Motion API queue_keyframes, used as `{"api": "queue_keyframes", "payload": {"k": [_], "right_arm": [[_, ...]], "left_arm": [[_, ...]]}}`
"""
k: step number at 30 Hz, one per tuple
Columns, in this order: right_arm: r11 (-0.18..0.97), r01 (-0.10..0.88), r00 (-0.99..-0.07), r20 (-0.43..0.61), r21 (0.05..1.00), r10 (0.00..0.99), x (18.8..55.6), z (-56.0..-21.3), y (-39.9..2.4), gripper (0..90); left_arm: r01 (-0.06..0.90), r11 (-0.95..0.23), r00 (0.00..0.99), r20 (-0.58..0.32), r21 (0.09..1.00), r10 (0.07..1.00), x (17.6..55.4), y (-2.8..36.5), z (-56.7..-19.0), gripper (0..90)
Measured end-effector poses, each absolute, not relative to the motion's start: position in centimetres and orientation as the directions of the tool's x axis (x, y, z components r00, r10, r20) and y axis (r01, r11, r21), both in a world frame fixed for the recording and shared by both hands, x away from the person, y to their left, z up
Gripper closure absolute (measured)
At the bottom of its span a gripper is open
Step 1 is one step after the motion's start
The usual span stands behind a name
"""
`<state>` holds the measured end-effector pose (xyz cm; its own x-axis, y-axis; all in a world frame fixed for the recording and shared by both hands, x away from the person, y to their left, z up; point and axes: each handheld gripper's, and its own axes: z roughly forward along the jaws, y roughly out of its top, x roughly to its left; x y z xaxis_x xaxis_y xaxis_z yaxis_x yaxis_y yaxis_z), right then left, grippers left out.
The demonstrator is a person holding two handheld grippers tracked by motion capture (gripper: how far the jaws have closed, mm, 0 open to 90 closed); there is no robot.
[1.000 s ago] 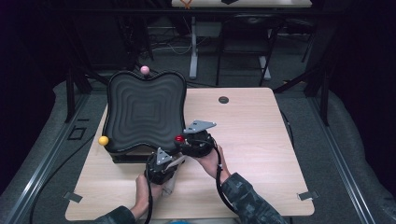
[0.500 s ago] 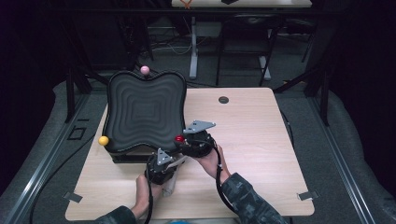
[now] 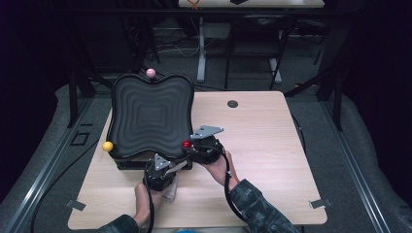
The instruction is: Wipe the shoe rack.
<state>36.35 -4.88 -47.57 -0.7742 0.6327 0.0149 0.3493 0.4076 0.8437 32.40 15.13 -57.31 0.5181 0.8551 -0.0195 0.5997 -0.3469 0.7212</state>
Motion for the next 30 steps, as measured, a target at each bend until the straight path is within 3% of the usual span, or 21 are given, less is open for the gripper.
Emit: {"api": "queue_keyframes", "payload": {"k": [30], "right_arm": [[0.412,0.355,-0.78,0.022,0.839,0.626,36.5,-47.5,-5.0,59.9]], "left_arm": [[0.696,-0.048,0.181,-0.11,0.717,0.977,31.0,22.3,-57.8,81.1]]}}
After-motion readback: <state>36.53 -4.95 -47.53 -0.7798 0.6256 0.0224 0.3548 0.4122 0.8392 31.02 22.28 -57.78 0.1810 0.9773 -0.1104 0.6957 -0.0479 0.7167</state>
